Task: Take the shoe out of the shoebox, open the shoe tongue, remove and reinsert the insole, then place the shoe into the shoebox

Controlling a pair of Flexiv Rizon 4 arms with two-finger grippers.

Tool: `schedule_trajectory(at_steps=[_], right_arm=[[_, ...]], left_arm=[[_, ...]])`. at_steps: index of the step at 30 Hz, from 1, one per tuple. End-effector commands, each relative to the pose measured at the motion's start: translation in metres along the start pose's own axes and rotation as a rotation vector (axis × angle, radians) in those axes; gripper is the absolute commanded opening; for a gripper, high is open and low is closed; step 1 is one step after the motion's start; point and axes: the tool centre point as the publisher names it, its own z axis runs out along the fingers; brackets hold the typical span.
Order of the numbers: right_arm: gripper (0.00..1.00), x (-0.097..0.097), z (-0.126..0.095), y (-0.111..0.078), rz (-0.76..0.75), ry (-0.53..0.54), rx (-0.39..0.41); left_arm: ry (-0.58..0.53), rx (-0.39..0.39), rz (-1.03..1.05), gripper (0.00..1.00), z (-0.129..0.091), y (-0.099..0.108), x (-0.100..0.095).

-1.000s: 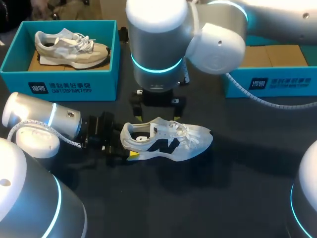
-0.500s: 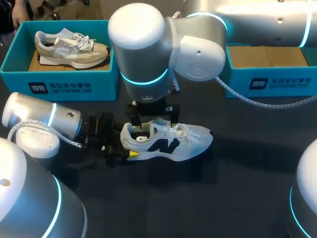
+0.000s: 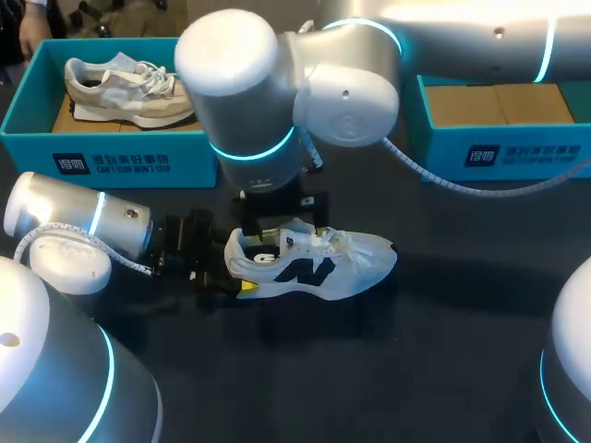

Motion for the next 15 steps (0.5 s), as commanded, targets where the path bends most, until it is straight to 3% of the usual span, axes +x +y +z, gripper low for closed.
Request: schedule_trajectory(at_steps=[1,15], right_arm=[[1.0,0.015,0.014,-0.003,0.182,-0.098,-0.017],[1.0,0.01,0.045,0.003,0.24,-0.271,-0.08]], left_arm=[[0.001,-0.004,-0.001,0.0,0.006,0.001,0.0],[0.001,-0.004,-0.001,0.0,0.006,0.001,0.0]])
